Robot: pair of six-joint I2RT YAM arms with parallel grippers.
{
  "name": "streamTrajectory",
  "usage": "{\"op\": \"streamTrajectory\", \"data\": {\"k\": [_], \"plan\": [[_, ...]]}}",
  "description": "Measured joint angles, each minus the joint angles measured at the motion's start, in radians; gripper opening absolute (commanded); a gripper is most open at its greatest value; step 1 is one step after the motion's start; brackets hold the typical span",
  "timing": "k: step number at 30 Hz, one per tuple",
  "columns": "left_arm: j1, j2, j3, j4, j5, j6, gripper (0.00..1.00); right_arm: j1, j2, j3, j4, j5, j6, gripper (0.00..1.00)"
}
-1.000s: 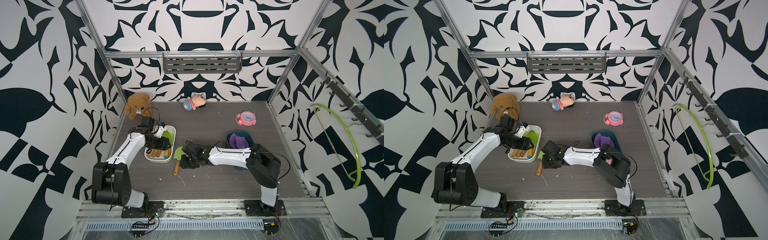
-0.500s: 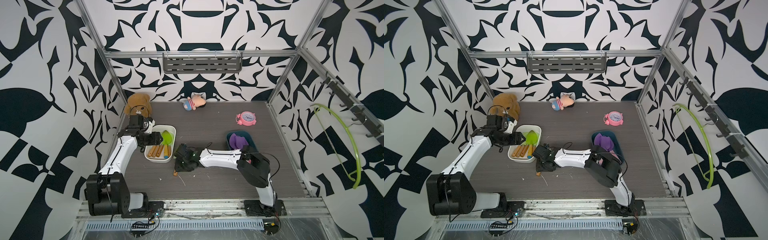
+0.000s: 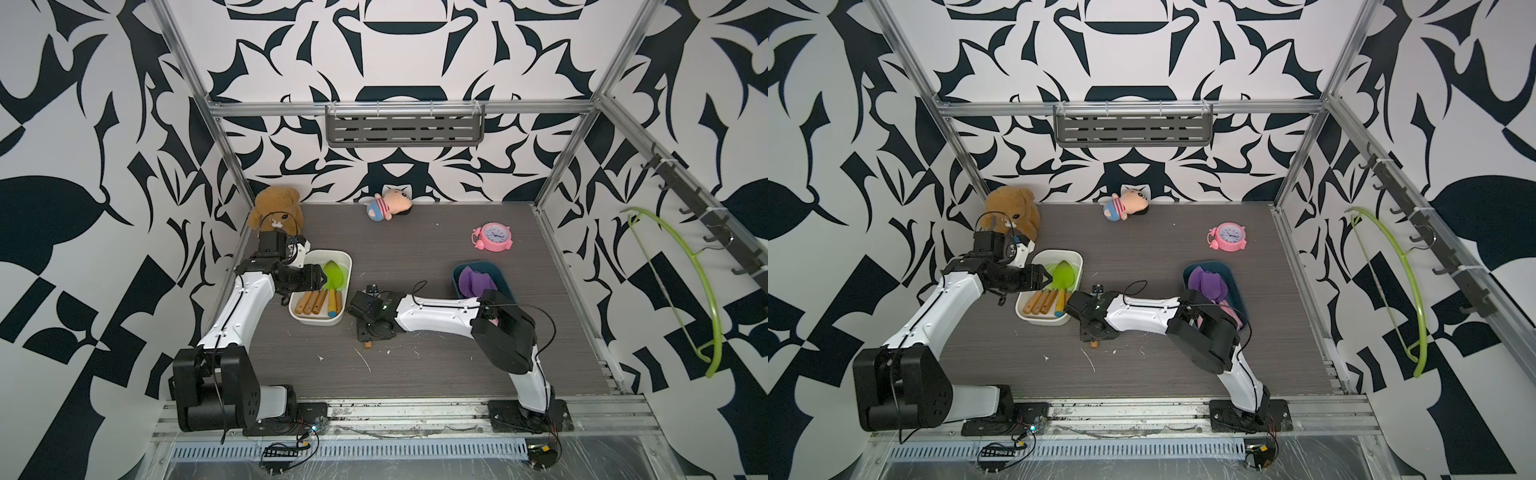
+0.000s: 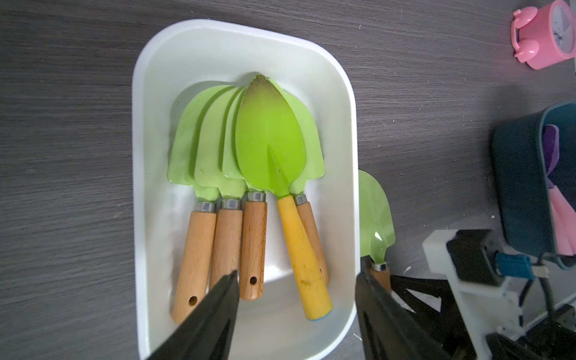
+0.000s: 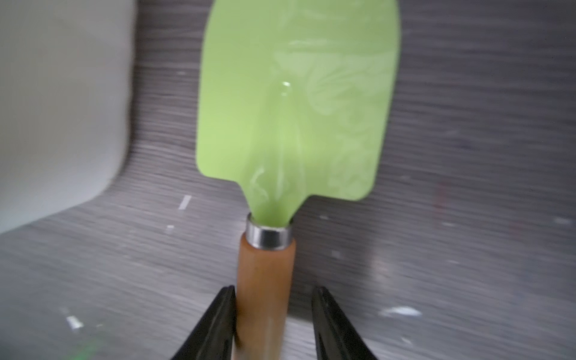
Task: Sort the small shovels by color and place them into the storage box
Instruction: Pick up the shovel from the center of the board.
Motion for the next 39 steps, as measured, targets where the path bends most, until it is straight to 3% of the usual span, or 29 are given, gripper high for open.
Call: {"op": "streamTrajectory", "data": {"k": [5, 8, 14, 17, 22, 27, 31, 37, 39], "plan": [[0.0, 0.0, 0.0, 0.0, 0.005, 0.0, 0.66, -0.006, 0.0, 0.001, -0.069, 0.059, -0.034, 0.36], [0.0, 0.0, 0.0, 0.0, 0.013, 0.0, 0.65, -0.007, 0.003, 0.001, -0.093, 0.086, -0.057, 0.2], [0.0, 0.0, 0.0, 0.001, 0.081, 0.005, 0.65, -0.007, -0.002, -0.006, -0.1, 0.13, -0.077, 0.0], [0.0, 0.0, -0.006, 0.007, 0.166, 0.008, 0.65, -0.007, -0.055, -0.069, -0.059, 0.151, -0.107, 0.0], [0.0, 0.0, -0.044, 0.055, 0.416, -0.023, 0.66, -0.014, -0.261, -0.238, 0.096, 0.162, -0.196, 0.0], [-0.003, 0.0, -0.095, 0.191, 0.674, -0.134, 0.7, -0.063, -0.464, -0.367, 0.344, 0.067, -0.293, 0.0], [-0.029, 0.0, -0.097, 0.274, 0.782, -0.211, 0.7, -0.116, -0.528, -0.44, 0.52, -0.065, -0.336, 0.0], [-0.083, 0.021, -0.074, 0.327, 0.867, -0.277, 0.71, -0.146, -0.523, -0.479, 0.64, -0.22, -0.362, 0.0], [-0.096, 0.025, -0.067, 0.335, 0.876, -0.294, 0.58, -0.146, -0.522, -0.483, 0.662, -0.251, -0.362, 0.0]]}}
